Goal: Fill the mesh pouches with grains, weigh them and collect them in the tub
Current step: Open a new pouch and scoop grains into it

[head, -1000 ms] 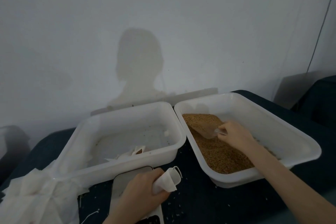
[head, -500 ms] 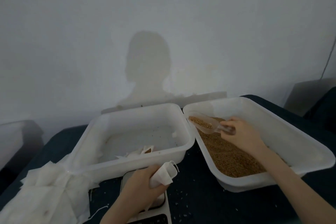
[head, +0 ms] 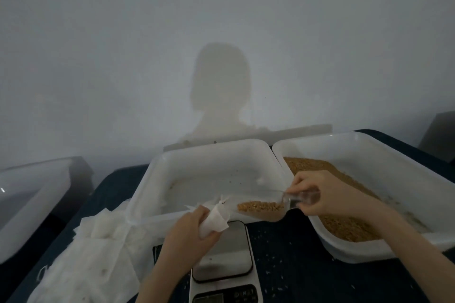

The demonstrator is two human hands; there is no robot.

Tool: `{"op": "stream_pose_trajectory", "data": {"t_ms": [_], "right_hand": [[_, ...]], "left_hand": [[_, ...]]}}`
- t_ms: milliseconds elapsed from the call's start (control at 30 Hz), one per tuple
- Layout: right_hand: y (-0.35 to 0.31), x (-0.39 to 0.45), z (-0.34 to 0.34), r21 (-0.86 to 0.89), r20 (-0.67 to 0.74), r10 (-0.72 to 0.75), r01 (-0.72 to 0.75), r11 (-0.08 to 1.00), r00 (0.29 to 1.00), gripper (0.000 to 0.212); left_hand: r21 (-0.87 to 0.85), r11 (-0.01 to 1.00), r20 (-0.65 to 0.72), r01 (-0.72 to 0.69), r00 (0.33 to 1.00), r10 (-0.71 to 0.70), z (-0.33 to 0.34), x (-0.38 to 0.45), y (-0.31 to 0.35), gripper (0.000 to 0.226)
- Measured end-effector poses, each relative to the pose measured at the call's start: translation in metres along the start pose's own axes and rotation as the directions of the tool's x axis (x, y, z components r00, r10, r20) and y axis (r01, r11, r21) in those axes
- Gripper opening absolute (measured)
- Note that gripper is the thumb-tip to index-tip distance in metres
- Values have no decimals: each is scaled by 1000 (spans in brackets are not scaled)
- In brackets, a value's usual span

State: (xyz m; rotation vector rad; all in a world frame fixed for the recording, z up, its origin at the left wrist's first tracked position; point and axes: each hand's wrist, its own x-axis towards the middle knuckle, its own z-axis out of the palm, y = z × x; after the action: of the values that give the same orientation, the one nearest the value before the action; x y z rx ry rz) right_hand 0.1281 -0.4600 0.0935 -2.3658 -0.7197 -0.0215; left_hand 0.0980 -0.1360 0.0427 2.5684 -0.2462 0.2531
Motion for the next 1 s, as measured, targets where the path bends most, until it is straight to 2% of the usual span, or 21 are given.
{"op": "stream_pose_trajectory", "data": {"t_ms": [133,267,433,633,833,933,1000], "right_hand": [[-7,2,4,-34,79,1,2,999,997,28],[-12,6,8,-90,103,11,-1,996,995,31],[-18,8,10,-52,111,9,-3,999,994,29],[-24,11,16,-162,147,26,-2,987,989,32],[-27,11,13,-238,130,25,7,971,991,30],[-25,9,12,-250,137,30,5,968,990,31],[-25,9,11,-232,140,35,-1,973,990,31]], "left_hand": [[45,999,-2,0,1000,0,0,0,-5,32],[117,992,19,-55,998,53,2,0,-5,49],[147,984,58,-96,994,88,3,2,1,54],[230,964,146,-136,984,104,6,1,9,71],[94,985,229,-143,966,118,6,-5,12,89],[17,991,257,-130,959,121,5,-7,10,76],[-9,996,225,-89,970,89,4,-6,8,68]]}}
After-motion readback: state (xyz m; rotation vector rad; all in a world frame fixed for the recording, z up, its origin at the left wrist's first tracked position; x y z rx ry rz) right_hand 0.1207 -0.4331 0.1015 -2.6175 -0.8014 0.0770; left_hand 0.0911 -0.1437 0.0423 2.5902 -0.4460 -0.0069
